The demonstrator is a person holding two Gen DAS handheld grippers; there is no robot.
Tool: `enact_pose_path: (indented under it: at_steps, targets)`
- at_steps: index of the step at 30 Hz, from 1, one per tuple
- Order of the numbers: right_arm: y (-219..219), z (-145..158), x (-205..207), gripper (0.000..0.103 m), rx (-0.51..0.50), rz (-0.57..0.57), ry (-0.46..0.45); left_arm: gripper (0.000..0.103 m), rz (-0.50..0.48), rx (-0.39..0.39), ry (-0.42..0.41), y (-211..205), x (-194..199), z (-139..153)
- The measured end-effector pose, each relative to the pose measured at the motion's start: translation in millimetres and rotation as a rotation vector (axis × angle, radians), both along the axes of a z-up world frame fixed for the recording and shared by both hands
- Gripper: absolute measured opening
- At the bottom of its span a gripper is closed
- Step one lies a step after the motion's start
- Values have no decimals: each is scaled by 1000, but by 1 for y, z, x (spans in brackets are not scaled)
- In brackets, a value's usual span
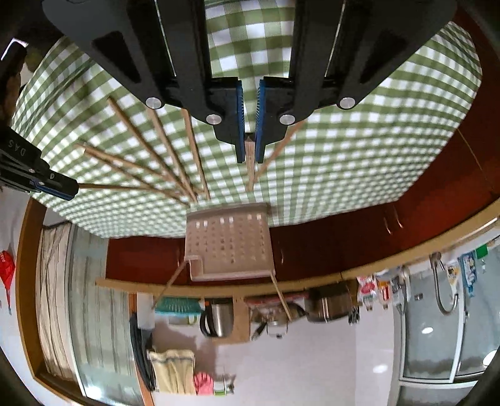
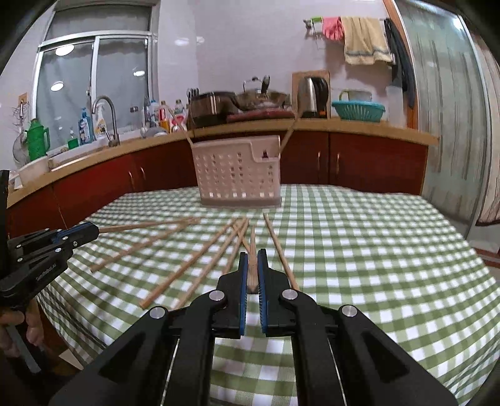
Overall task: Organize utensils
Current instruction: 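Raise the chopstick upright with the left gripper over the pink caddy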
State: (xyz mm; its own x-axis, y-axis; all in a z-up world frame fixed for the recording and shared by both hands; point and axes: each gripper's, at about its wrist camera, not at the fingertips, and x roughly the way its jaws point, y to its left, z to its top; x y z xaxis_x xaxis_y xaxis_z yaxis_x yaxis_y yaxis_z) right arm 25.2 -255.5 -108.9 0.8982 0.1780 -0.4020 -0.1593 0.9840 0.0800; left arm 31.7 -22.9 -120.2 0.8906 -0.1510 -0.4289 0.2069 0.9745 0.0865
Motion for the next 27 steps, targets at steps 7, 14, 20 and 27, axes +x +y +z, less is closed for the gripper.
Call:
enact_pose_path:
  at_steps: [7,14,20,27]
  targets:
    - [4,28,-10,7,-14,13,-81,7,12,-24,-92,5,-8,35]
    - [4,55,-15,7,-19,22,-140,7,18,-63,-151,14,-10,68]
    - [3,70,-7,7,-24,34,-149,7,13,-102,-156,20,1,84]
    - [4,80,17,7,-18,48,-141,7,12,-112,-150,19,22,89]
